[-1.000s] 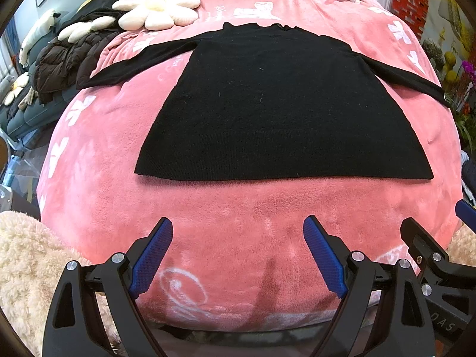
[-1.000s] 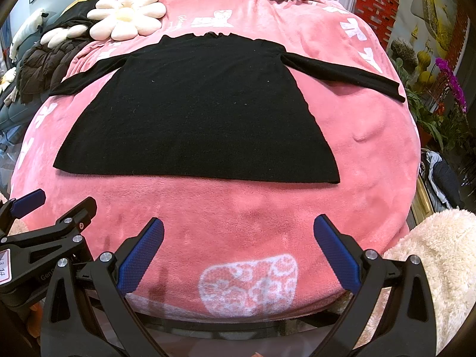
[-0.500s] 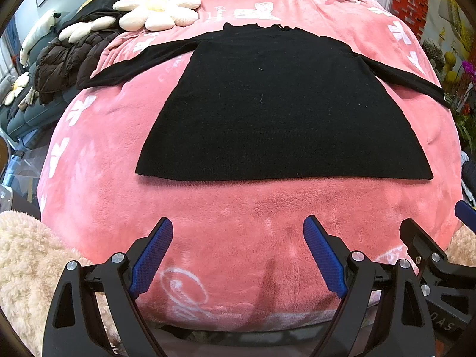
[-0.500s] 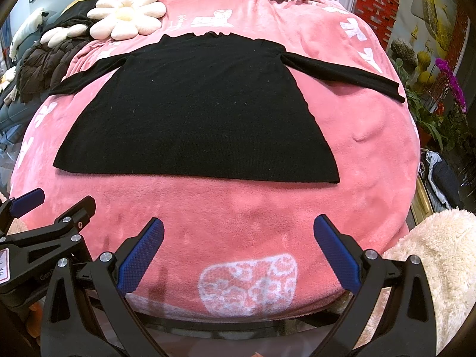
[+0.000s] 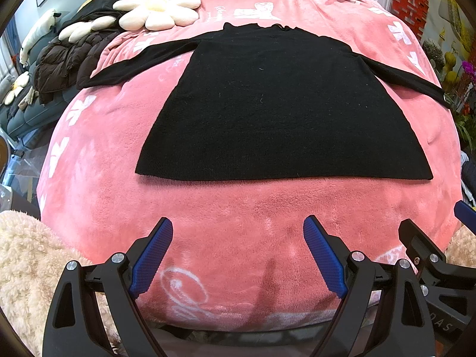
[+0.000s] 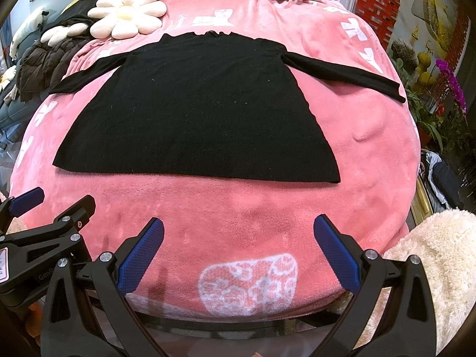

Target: Fold small clothes

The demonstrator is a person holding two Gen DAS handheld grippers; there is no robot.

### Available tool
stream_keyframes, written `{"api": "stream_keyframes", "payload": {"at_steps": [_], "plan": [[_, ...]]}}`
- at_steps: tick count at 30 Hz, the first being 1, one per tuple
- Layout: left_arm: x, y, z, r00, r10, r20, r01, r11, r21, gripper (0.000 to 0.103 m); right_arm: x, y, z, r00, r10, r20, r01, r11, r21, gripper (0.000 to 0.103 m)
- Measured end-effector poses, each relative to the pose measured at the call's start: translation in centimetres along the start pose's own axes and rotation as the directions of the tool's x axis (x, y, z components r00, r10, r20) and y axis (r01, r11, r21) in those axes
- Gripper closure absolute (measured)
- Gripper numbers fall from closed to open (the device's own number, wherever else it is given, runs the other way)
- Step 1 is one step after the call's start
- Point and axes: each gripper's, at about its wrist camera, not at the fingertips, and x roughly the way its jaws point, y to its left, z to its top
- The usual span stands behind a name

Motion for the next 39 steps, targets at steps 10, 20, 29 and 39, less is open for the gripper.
{"api": "stream_keyframes", "payload": {"at_steps": [10, 20, 29, 39], "plan": [[-0.2, 0.9, 0.2, 0.999, -0.039, -0.006, 0.039, 0.998, -0.044, 0.016, 0.5, -1.4, 0.8, 1.0, 0.014, -0.023, -0.012, 0.999, 0.053, 0.005], [0.2, 2.3, 0.9, 0.996, -0.086, -0.005, 0.085, 0.988, -0.128, 0.016, 4.1, -17.5, 12.6, 0.999, -0.043, 0.032, 0.032, 0.959, 0.283, 0.005], [2.2, 1.9, 1.7, 0.994, -0.097, -0.05, 0.09, 0.987, -0.132, 0.016, 12.9, -36.6, 20.6, 0.99, -0.138, -0.013, 0.123, 0.835, 0.536, 0.014], [4.4, 1.8, 3.5, 0.989, -0.089, -0.118, 0.074, 0.989, -0.127, 0.016, 22.6, -43.9, 20.4, 0.997, -0.07, -0.031, 0.07, 0.668, 0.741, 0.021]]}}
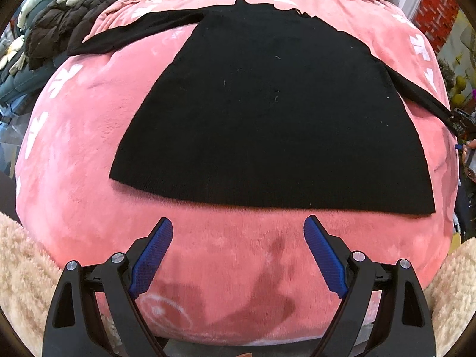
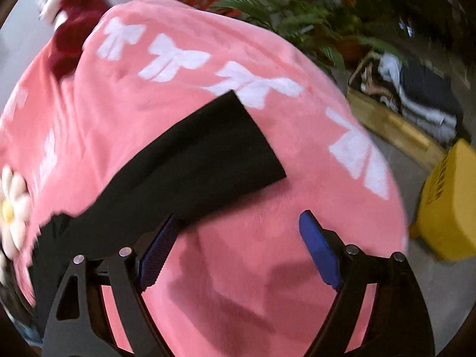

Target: Fold small clothes

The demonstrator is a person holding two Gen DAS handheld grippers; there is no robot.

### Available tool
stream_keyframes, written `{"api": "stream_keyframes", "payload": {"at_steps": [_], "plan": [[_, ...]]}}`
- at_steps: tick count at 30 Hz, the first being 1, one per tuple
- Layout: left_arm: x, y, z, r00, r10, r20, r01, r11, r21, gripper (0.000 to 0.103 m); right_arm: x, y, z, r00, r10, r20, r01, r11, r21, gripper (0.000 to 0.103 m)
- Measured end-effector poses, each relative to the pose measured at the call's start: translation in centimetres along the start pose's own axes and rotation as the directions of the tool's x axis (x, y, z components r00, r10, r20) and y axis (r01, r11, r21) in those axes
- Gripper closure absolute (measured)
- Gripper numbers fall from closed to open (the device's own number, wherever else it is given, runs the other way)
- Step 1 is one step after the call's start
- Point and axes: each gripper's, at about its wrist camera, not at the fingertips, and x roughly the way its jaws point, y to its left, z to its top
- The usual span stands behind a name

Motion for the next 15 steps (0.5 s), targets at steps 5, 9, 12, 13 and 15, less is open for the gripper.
{"api": "stream_keyframes", "payload": {"at_steps": [5, 9, 12, 13, 15], "plan": [[0.6, 0.0, 1.1, 1.0, -0.011, -0.002, 0.011, 1.0, -0.002, 0.016, 0.7, 0.3, 1.3, 0.999, 0.026, 0.041, -0.027, 0.999, 0.029, 0.027], [0.8, 0.0, 1.6, 0.999, -0.028, 0.017, 0.028, 1.0, 0.003, 0.016, -0.4, 0.8, 2.2, 0.989, 0.138, 0.061, -0.142, 0.988, 0.061, 0.096], [1.0, 0.0, 1.6, 0.999, -0.042, 0.024, 0.041, 0.999, 0.016, 0.016, -2.5, 3.9, 2.8, 0.973, 0.211, 0.096, -0.212, 0.977, -0.002, 0.098], [1.1, 0.1, 1.6, 0.999, -0.047, 0.024, 0.047, 0.999, 0.018, 0.016, -3.0, 5.1, 2.8, 0.968, 0.232, 0.1, -0.231, 0.973, -0.026, 0.099], [1.1, 0.3, 1.4, 0.998, -0.062, 0.026, 0.062, 0.998, 0.015, 0.016, -4.7, 9.5, 2.7, 0.947, 0.304, 0.1, -0.294, 0.95, -0.102, 0.099]]}}
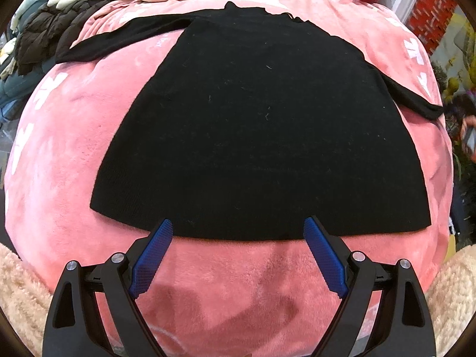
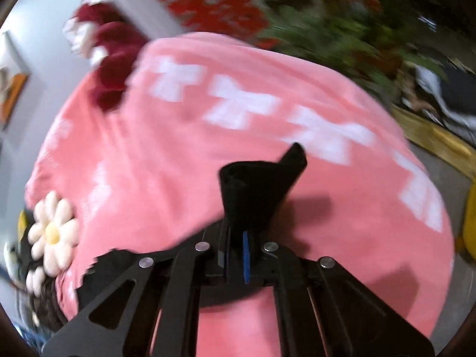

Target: Fold small clothes

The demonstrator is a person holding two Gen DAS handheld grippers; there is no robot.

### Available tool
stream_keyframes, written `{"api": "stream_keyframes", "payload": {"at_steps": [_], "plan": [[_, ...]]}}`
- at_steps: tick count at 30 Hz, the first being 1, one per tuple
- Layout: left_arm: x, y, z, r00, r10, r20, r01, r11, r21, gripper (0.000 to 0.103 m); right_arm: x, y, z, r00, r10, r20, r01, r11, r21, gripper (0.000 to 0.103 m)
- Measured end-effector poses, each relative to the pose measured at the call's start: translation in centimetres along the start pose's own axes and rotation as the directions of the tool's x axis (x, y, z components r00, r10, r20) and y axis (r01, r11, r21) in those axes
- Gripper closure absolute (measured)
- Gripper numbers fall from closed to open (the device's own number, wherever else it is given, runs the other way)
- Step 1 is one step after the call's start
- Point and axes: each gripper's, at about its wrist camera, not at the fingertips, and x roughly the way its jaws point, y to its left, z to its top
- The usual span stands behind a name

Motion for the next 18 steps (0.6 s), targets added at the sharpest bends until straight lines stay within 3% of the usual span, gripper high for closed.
{"api": "stream_keyframes", "payload": {"at_steps": [5, 9, 11, 16, 18], "plan": [[-0.3, 0.7, -0.3, 0.999, -0.033, 0.009, 0.033, 0.999, -0.028, 0.016, 0.1, 14.4, -1.4, 0.98, 0.194, -0.051, -0.2, 0.959, -0.201, 0.099], [-0.6, 1.4, -0.7, 0.998, -0.059, 0.021, 0.061, 0.996, -0.066, 0.016, 1.5, 26.0, -5.6, 0.942, 0.297, -0.159, -0.335, 0.878, -0.342, 0.099], [-0.7, 1.6, -0.7, 0.997, -0.069, 0.03, 0.071, 0.994, -0.083, 0.016, 2.8, 31.7, -9.4, 0.916, 0.327, -0.231, -0.396, 0.827, -0.4, 0.099], [-0.8, 1.7, -0.4, 0.995, -0.08, 0.056, 0.085, 0.992, -0.092, 0.016, 7.6, 41.1, -21.1, 0.874, 0.264, -0.408, -0.459, 0.725, -0.514, 0.099], [-0.7, 1.9, -0.3, 0.995, -0.088, 0.056, 0.094, 0.991, -0.1, 0.016, 10.3, 42.8, -26.9, 0.864, 0.159, -0.478, -0.44, 0.701, -0.561, 0.098]]}}
